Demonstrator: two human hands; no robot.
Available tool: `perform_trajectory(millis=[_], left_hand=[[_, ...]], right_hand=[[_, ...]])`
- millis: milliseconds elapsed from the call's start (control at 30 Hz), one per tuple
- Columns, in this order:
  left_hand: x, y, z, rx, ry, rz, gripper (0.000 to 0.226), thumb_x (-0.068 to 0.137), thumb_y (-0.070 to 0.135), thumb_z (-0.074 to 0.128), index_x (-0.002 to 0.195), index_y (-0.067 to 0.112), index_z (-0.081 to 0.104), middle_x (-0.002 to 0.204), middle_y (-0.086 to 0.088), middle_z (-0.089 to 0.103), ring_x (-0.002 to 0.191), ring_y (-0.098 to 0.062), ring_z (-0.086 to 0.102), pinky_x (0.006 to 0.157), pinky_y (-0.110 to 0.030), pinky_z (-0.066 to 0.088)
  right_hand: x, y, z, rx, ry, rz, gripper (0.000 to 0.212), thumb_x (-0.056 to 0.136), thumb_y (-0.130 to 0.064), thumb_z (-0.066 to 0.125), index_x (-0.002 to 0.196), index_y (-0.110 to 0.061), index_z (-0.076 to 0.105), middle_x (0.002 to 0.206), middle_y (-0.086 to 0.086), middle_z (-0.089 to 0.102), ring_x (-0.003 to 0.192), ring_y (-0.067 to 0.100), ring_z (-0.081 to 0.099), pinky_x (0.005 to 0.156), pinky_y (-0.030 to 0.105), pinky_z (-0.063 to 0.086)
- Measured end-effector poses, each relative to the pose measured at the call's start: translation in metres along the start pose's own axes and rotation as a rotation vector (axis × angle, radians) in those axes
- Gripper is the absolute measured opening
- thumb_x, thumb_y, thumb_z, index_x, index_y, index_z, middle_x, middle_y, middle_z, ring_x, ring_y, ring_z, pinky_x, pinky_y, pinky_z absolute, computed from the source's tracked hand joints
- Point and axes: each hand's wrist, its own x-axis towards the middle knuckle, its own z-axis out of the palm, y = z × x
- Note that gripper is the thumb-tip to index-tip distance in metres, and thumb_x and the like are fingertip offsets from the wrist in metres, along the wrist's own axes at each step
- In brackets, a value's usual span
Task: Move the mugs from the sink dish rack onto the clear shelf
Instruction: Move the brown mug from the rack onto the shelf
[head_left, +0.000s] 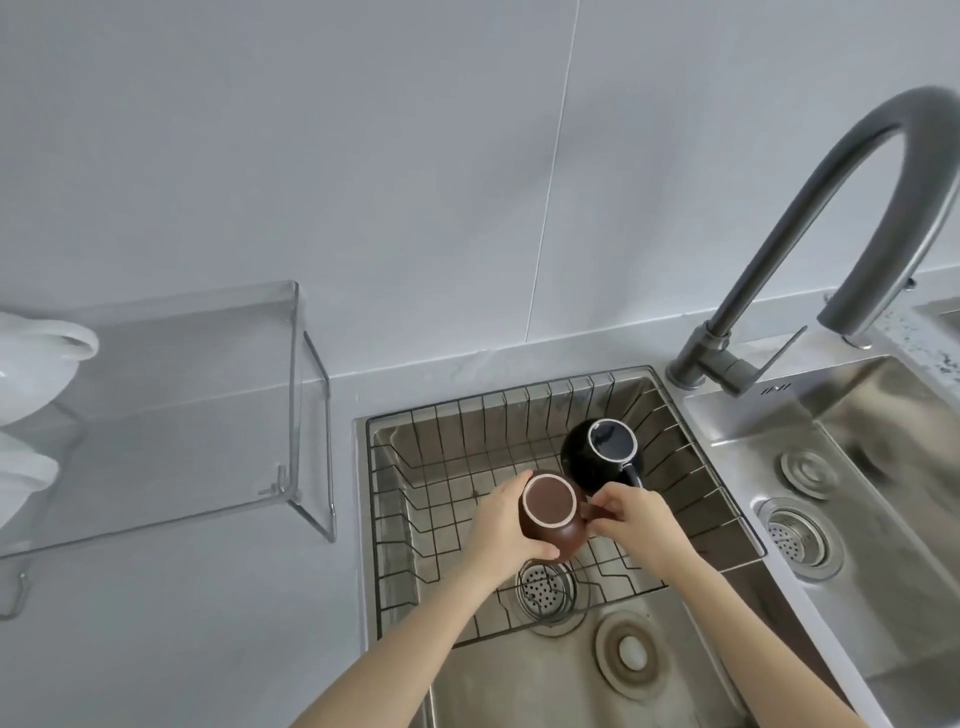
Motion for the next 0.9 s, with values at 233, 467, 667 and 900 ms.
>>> perform_trajectory(millis=[233, 467, 667, 900], left_hand=[[-0.024, 0.031, -0.077, -0.011, 0.154, 0.086, 0.092, 0.048, 0.023, 0.087, 0.130, 0.021, 0.046, 0.129, 0.000, 0.060, 0.121, -0.018, 0.053, 0.104, -0.034, 0.041], [-0.071, 0.069, -0.198, -0.042, 0.423, 0.195, 0.092, 0.049, 0.022, 0.088, 0.131, 0.025, 0.046, 0.121, 0.003, 0.064, 0.111, -0.014, 0.056, 0.094, -0.020, 0.040], [-0.101, 0.043, -0.279, -0.069, 0.587, 0.152, 0.083, 0.048, 0.020, 0.088, 0.124, 0.025, 0.054, 0.097, 0.011, 0.063, 0.092, -0.010, 0.055, 0.082, -0.017, 0.041], [-0.099, -0.006, -0.328, -0.066, 0.688, 0.065, 0.069, 0.047, 0.023, 0.087, 0.110, 0.026, 0.060, 0.089, 0.008, 0.068, 0.088, -0.016, 0.061, 0.076, -0.023, 0.047]], right_hand=[[-0.008, -0.070, -0.034, 0.055, 0.046, -0.194, 0.014, 0.070, -0.014, 0.072, 0.080, -0.022, 0.065, 0.077, -0.007, 0.071, 0.078, 0.011, 0.064, 0.070, 0.022, 0.046], [-0.026, -0.198, -0.071, 0.173, 0.073, -0.466, 0.018, 0.067, -0.007, 0.074, 0.068, -0.024, 0.067, 0.063, -0.015, 0.072, 0.064, -0.002, 0.063, 0.066, 0.008, 0.046], [-0.013, -0.300, -0.047, 0.132, -0.044, -0.604, 0.019, 0.068, -0.002, 0.072, 0.069, -0.019, 0.065, 0.068, 0.003, 0.070, 0.068, 0.016, 0.068, 0.079, 0.033, 0.055], [0.023, -0.367, 0.001, 0.127, -0.197, -0.639, 0.019, 0.068, 0.006, 0.068, 0.070, -0.013, 0.065, 0.070, 0.007, 0.069, 0.063, 0.017, 0.065, 0.080, 0.036, 0.055]])
